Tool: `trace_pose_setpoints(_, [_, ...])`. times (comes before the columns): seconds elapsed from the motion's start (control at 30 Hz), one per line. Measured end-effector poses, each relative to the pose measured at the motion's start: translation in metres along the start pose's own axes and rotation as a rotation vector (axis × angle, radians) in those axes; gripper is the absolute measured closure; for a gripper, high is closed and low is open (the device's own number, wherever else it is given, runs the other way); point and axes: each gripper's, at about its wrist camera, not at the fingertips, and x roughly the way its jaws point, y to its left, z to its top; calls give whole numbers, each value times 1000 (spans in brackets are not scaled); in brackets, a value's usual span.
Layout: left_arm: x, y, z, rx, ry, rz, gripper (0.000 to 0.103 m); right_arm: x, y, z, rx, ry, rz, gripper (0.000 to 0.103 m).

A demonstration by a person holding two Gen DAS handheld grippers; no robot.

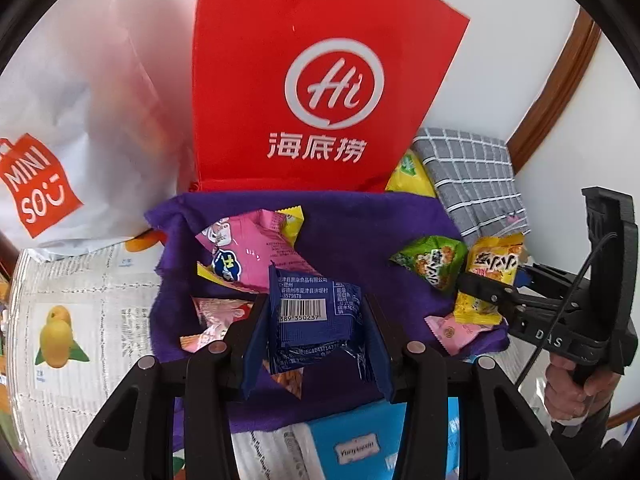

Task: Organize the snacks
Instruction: 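Open the right tool to drop the yellow bag while the left tool releases the blue packet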

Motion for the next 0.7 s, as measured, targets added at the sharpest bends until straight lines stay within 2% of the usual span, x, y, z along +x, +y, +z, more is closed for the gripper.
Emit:
trace_pose_setpoints(0.1, [11, -2, 1, 5, 9, 24, 60, 8, -1, -2, 4, 21, 1, 60])
trace_pose_setpoints(0.53, [31, 5, -1, -32, 42, 11, 57, 12, 6, -2, -28, 36, -23, 59])
trace_pose_setpoints(0.7, [31, 5, -4, -32, 48, 2, 57, 7, 13, -3, -58, 32, -27, 49])
